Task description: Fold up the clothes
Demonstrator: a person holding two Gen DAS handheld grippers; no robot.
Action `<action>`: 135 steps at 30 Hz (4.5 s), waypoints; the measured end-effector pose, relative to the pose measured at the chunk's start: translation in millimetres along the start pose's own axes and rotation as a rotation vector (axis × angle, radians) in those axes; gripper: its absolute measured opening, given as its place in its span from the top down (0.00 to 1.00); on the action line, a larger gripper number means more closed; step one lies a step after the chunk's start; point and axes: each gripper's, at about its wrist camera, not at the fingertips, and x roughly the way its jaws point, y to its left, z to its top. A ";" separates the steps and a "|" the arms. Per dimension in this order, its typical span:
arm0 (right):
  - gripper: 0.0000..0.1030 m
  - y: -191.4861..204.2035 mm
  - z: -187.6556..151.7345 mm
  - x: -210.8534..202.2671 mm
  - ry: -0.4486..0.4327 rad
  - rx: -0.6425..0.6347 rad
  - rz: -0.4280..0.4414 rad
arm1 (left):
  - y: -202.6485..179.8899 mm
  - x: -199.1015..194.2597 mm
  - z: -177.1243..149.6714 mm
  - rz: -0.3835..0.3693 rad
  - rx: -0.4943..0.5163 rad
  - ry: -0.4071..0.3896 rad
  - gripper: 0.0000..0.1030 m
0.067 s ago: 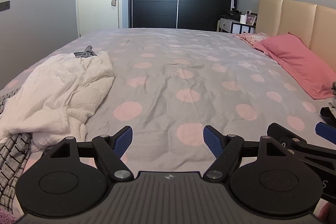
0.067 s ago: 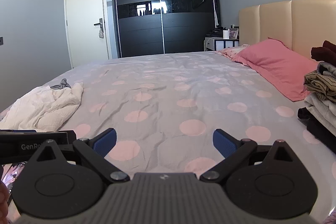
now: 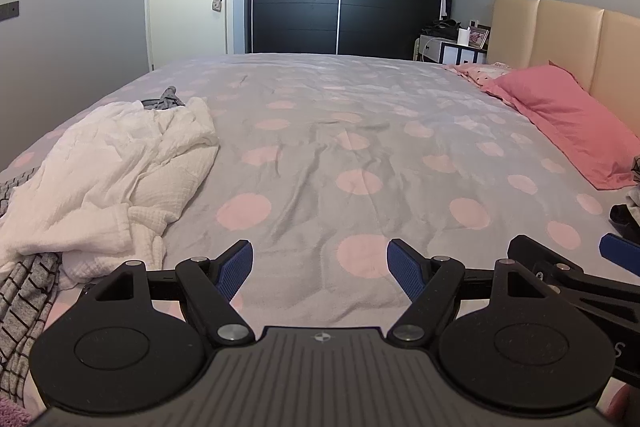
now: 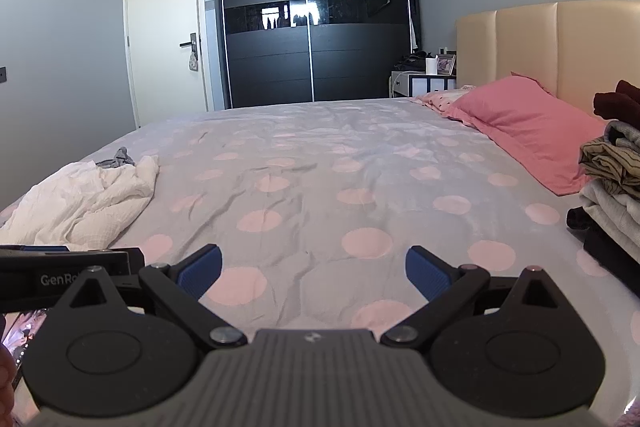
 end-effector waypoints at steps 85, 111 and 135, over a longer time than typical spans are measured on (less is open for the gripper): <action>0.03 0.3 -1.4 4.5 0.092 -0.004 0.013 | 9.0 2.5 -10.6 0.008 -0.008 0.095 0.38; 0.03 -12.1 -7.3 12.4 0.145 0.014 0.031 | 41.6 26.2 -18.4 0.096 0.018 0.153 0.37; 0.03 -21.7 -18.2 59.7 0.304 0.091 0.064 | 191.4 130.0 6.7 0.480 -0.088 0.205 0.44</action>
